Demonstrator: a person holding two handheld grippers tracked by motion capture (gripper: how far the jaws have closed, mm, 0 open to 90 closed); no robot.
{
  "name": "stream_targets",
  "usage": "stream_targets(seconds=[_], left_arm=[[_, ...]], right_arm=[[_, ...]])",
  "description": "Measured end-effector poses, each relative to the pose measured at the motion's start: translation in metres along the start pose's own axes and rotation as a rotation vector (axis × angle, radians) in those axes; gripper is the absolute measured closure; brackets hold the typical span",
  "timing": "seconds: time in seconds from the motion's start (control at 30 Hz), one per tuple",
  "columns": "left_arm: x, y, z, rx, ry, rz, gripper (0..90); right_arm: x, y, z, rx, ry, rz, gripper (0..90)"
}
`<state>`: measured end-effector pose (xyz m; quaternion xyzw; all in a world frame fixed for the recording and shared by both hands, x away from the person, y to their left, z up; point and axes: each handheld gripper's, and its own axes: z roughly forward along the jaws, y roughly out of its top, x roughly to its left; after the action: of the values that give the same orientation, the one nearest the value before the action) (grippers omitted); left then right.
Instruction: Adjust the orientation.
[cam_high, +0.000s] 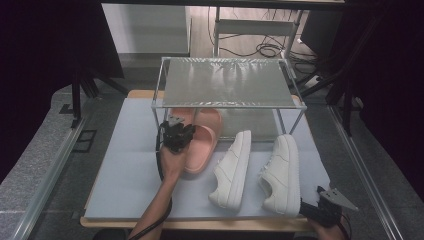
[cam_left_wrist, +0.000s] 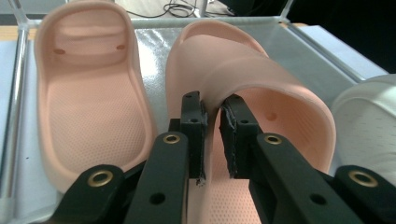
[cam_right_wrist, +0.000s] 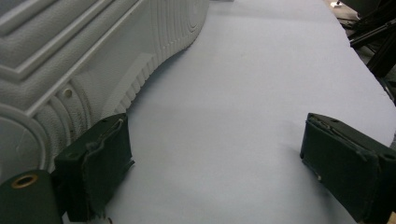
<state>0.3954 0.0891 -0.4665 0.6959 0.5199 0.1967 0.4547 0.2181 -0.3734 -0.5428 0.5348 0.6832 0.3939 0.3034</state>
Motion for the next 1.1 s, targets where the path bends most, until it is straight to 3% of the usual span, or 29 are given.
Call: stream_targets(seconds=[0.2, 0.4, 0.53, 0.77, 1.1], left_arm=[[0.002, -0.009, 0.017, 0.020, 0.028, -0.002, 79.6], [0.007, -0.012, 0.013, -0.004, 0.076, 0.014, 80.8], [0.008, -0.014, 0.012, -0.006, 0.079, 0.013, 80.9], [0.009, -0.012, 0.010, 0.001, 0.058, 0.002, 76.8], [0.005, -0.013, -0.022, -0.013, 0.004, 0.069, 61.2]], right_arm=[[0.000, 0.000, 0.000, 0.000, 0.001, 0.000, 8.3], [0.000, 0.000, 0.000, 0.000, 0.002, 0.000, 8.2], [0.000, 0.000, 0.000, 0.000, 0.002, 0.000, 8.2], [0.000, 0.000, 0.000, 0.000, 0.001, 0.000, 8.2], [0.000, 0.000, 0.000, 0.001, 0.001, -0.001, 8.2]])
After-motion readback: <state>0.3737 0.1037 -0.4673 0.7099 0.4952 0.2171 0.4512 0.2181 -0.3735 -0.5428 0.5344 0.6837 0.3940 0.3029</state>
